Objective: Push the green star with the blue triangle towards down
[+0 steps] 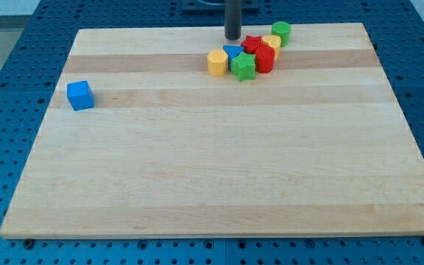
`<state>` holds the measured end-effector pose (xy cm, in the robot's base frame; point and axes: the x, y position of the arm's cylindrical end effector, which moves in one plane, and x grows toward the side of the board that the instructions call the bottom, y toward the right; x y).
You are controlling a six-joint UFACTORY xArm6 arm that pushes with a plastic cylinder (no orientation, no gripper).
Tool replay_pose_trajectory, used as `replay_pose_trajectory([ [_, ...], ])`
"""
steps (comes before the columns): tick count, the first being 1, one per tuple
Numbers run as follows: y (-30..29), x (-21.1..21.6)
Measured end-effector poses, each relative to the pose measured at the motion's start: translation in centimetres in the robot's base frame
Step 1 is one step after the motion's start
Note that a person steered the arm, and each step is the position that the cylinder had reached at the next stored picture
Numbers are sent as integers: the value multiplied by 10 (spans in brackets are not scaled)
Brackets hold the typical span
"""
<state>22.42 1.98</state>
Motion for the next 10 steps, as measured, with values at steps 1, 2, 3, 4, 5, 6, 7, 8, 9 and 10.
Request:
replay_pose_trajectory([
  [1,-4,8],
  [2,-4,8],
  [3,-8,8],
  [4,-10,8],
  [5,-15,8],
  [6,-25,11],
  [7,-29,16],
  [8,-29,27],
  [9,-29,38],
  [10,-29,47],
])
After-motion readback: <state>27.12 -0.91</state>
